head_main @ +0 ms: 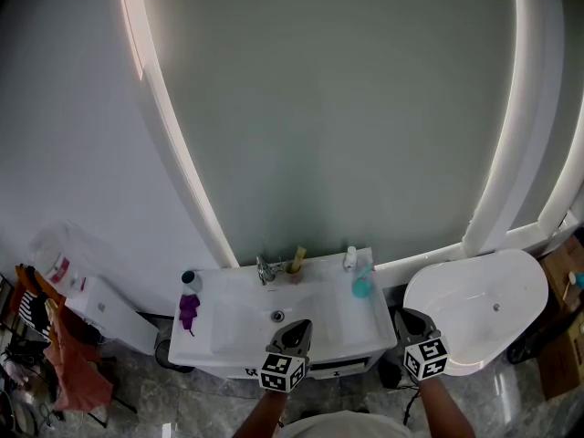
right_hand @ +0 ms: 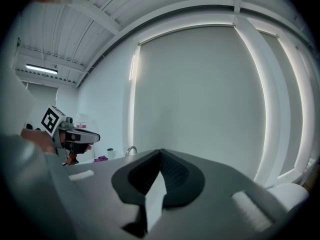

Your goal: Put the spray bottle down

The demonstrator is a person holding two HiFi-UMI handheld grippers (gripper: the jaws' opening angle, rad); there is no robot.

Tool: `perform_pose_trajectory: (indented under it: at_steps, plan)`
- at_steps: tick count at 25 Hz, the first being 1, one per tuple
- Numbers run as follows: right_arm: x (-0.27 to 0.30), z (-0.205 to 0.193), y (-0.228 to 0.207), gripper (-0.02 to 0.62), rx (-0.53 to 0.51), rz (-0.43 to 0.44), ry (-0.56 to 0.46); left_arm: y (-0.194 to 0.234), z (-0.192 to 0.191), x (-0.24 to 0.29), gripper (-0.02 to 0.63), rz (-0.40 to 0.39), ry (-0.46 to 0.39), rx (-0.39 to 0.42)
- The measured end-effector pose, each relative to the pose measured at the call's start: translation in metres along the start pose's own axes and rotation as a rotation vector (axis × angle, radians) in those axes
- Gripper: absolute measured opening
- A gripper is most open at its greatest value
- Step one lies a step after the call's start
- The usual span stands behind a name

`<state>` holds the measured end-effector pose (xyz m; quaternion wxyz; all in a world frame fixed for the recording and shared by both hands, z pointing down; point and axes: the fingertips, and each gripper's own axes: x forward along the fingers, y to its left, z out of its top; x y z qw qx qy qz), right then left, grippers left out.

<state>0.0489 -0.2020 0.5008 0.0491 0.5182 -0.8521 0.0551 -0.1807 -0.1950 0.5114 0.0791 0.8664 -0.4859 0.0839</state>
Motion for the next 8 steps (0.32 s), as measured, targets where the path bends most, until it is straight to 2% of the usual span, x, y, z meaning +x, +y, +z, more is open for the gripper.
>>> perform_pose_trajectory:
  at_steps: [8]
  plan:
    - [0.0004,0.0008,0.0043,0.011,-0.004,0.001,-0.005,0.0048,-0.0024,-0.0034,0.006,0.005,-0.001,0.001]
